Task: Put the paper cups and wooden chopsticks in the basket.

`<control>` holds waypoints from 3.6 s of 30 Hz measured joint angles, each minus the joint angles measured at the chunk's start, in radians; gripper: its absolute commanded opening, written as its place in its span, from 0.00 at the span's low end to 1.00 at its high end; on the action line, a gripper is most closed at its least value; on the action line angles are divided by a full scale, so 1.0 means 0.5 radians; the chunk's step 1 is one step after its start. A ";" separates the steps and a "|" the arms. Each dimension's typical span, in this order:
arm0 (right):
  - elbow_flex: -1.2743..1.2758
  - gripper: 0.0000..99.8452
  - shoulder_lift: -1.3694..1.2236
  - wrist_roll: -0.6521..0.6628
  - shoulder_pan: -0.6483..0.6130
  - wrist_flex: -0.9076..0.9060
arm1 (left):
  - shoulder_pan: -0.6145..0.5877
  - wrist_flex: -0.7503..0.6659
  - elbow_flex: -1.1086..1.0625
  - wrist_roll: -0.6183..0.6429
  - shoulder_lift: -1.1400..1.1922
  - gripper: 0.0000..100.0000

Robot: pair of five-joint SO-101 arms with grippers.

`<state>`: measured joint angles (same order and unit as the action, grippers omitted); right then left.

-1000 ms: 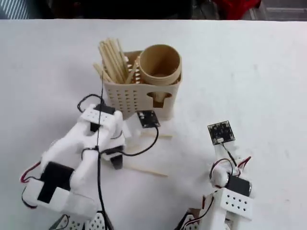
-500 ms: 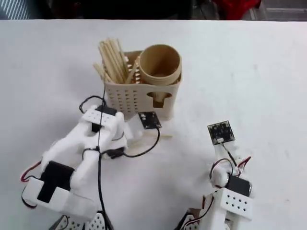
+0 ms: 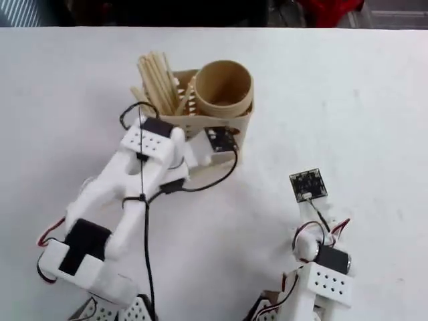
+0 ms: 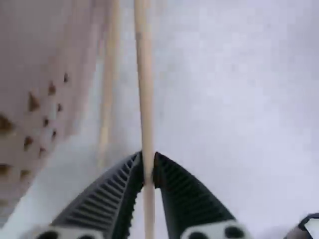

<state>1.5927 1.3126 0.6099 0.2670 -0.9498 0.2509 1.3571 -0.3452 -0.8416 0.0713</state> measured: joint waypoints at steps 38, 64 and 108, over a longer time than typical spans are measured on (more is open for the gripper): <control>0.000 0.16 0.000 0.000 0.000 0.000 | 0.178 -0.491 1.611 1.074 -0.816 0.02; 0.000 0.16 0.000 0.000 0.000 0.000 | -0.095 -1.157 0.276 1.445 -1.326 0.14; 0.000 0.16 0.000 0.000 0.000 0.000 | 0.175 -0.638 -0.494 -0.046 0.101 0.03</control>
<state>1.5927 1.3126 0.6099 0.2670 -0.9498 0.3383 1.0380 -0.5923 -0.8646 0.1220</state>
